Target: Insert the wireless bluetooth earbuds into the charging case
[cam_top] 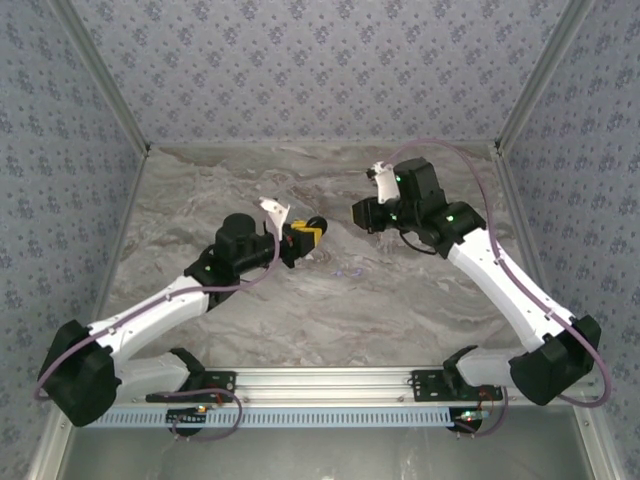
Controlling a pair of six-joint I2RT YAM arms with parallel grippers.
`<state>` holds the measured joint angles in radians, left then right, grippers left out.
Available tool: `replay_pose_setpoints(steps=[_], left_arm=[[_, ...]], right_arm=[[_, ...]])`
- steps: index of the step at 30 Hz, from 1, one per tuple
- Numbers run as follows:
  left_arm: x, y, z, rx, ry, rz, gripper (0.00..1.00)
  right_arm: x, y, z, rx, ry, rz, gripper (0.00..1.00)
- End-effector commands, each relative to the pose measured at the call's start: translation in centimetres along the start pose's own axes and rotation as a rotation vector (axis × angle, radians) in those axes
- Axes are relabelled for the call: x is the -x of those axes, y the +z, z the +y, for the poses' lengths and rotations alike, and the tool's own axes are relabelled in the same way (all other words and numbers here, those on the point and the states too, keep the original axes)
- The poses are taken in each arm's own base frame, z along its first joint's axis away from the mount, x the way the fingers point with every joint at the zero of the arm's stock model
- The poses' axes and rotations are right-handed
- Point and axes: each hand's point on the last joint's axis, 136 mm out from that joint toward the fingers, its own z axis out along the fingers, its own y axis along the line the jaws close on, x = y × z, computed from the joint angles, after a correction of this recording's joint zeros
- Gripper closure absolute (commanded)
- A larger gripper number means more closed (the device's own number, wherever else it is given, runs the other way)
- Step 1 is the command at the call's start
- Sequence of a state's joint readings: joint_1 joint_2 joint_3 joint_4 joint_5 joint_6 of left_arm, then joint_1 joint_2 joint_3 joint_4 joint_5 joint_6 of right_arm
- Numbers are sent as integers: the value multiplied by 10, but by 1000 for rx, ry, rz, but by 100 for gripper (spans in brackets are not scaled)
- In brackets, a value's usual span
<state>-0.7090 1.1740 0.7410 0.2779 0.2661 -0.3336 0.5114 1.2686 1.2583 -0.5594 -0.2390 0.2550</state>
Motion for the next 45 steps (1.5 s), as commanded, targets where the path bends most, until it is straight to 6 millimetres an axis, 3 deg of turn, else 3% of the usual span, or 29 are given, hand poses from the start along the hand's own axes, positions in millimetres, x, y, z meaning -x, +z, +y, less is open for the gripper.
replay_pose_setpoints(steps=[1,8,14,27,34,45], left_arm=[[-2,12,23,122,-41,67,79],[-15,44,68,251,-182,208,79],[-26,76,101,257,-277,301,79],[-51,145,167,254,-414,395,79],[-70,169,194,251,-497,420,79],[-90,194,213,260,-542,456,79]], right_arm=[[-18,-13,-26,-111,61,22,78],[-53,-19,-47,-165,101,60,78],[-79,-23,-60,-198,154,71,77],[-127,-21,-69,-215,244,126,74],[-135,-22,-73,-238,256,145,74],[-139,-21,-77,-255,260,162,73]])
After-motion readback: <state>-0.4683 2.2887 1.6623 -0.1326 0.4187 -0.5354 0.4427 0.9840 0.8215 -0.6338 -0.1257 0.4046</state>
